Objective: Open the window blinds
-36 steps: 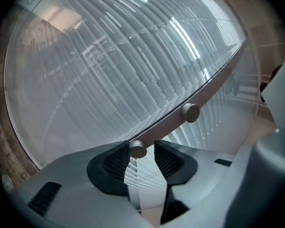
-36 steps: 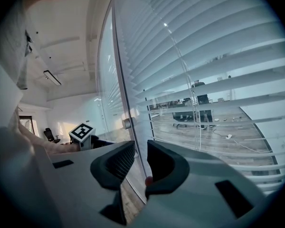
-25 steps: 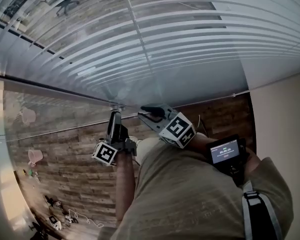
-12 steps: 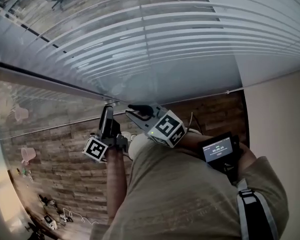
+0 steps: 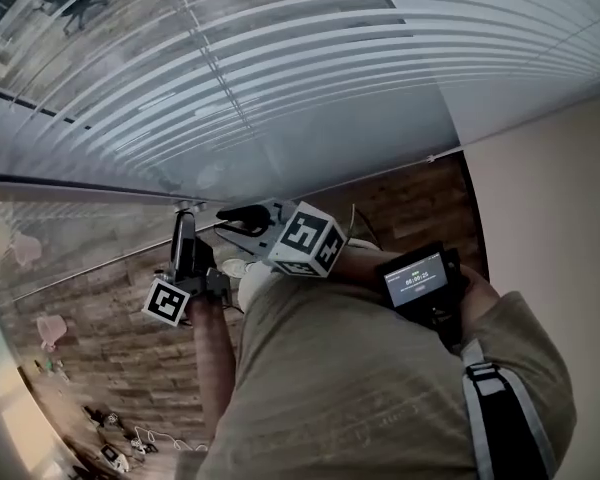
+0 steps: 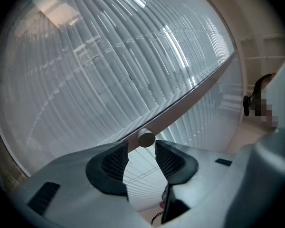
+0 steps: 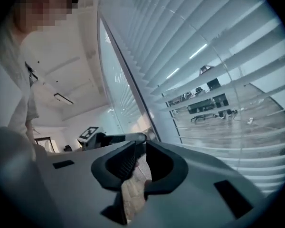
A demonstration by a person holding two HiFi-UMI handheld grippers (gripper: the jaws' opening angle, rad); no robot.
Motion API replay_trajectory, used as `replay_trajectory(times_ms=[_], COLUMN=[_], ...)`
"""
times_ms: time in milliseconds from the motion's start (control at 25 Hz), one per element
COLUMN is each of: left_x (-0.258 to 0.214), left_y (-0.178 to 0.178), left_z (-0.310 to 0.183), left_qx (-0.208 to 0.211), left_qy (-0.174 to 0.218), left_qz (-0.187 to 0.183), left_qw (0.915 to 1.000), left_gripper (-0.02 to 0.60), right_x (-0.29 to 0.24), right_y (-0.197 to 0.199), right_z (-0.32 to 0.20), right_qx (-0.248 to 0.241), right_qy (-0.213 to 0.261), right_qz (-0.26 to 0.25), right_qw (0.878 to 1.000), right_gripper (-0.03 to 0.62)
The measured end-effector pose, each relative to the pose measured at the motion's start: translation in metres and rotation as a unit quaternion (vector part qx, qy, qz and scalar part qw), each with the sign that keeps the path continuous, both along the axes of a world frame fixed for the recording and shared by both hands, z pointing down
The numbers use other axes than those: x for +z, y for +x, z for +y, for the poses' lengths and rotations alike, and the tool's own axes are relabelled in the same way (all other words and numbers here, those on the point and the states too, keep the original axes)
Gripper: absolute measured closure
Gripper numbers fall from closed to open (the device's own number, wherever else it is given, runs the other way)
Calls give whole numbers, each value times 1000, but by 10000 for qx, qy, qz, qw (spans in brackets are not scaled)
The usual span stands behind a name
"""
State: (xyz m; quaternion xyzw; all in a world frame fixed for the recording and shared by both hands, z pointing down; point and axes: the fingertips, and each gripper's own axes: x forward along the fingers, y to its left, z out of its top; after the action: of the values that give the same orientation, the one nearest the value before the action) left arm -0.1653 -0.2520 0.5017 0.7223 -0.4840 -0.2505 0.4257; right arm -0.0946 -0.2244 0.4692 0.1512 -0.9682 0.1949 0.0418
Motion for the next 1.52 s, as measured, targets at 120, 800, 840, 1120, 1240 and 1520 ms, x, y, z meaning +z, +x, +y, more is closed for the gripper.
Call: replay_trajectory(times_ms=[120,800,840,1120,1240,1520], left_x=[-5,-8,-7,1,-6,0], left_y=[0,1,0,-6,-6,-8], left_z=[3,1,0,-8,-12,-5], left_qx=[8,-48,-41,-78,-134,-311], left_qy=[4,-34,-18,0,-10,-295], left_qz=[-9,53,39,-6,1,-81], left_qw=[10000,10000,10000,10000,9999,9990], left_gripper=[411,411,411,411,411,428], right_x=[12,25,25,-55,-44,-12], right_y=[5,3,4,-2,14,25], right_z=[0,9,13,15,-9,-15], right_qx=[200,65,19,-313,374,874], right_qy=[671,307,195,-1350,-100,158], right_qz=[356,347,276,-1601,-845,-185], right_qw=[9969,9989,9994,9773,9957,9959], right_gripper=[520,519,519,514,514,514])
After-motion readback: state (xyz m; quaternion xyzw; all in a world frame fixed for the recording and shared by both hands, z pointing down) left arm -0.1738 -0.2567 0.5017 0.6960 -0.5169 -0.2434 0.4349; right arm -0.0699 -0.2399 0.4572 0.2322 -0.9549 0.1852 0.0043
